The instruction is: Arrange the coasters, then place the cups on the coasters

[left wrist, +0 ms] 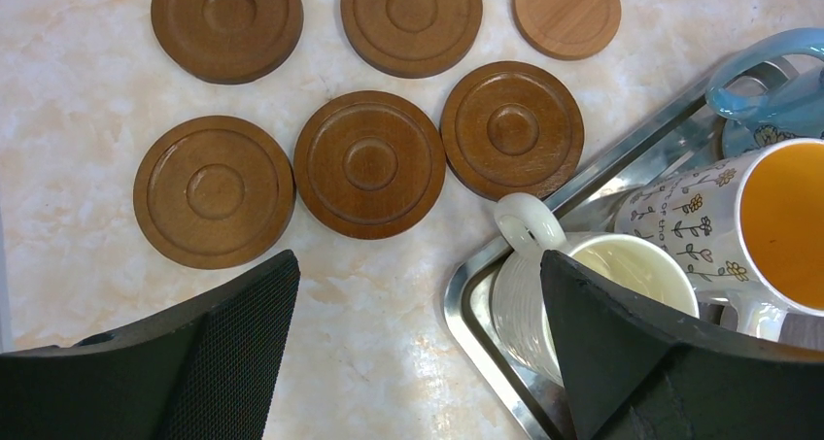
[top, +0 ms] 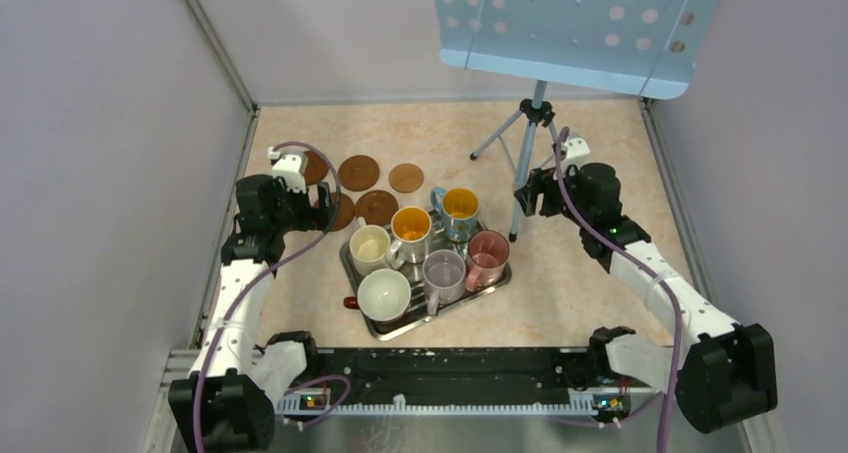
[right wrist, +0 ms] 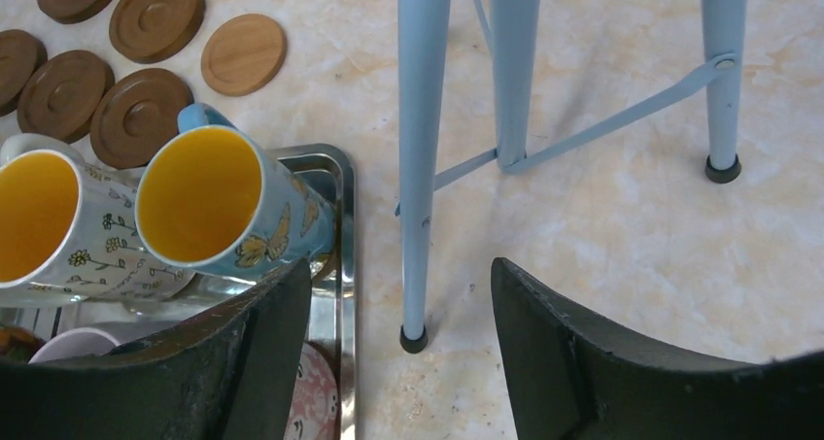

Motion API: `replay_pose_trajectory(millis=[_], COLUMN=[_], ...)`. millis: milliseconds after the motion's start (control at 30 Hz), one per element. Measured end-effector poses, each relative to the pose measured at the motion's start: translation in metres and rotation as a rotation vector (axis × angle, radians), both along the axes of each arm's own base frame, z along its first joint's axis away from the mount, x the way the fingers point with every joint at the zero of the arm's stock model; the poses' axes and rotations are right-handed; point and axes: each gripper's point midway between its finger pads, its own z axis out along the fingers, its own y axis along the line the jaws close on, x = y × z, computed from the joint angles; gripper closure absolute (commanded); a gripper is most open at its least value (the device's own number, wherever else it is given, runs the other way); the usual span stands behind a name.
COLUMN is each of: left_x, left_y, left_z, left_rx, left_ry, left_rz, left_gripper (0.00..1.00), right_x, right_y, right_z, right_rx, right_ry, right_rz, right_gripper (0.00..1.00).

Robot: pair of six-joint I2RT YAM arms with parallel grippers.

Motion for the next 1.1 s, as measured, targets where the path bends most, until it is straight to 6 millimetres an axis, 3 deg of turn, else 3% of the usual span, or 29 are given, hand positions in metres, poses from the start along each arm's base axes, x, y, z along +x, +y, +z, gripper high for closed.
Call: replay_pose_trajectory(millis=[200, 367, 700, 1100], left_x=[0.001, 0.0, 0.002, 0.003], left_y=[0.0, 0.002, 0.004, 0.004], left_z=[0.0, -0.003, -0.003, -0.002], left_rx=[-0.012, -0.013, -0.012, -0.021], left_ry=[0.0, 0.007, 0.001, -0.003], left_rz=[0.012, 0.025, 0.038, 0.048], left_gripper=[0.01, 0.01, 0.01, 0.01], right_x=[0.015, 0.032, 0.061, 0.083], right_y=[0.009, 0.0, -0.004, -0.007], right_z=[-0.011, -0.023, -0.025, -0.034], right_rx=[-0.006, -0.015, 0.032, 0.056], right_ry=[0.006, 0.023, 0.012, -0.008], right_rz=[-0.049, -0.151, -0.28, -0.37], right_gripper=[0.36, 0.37, 0.39, 0.41])
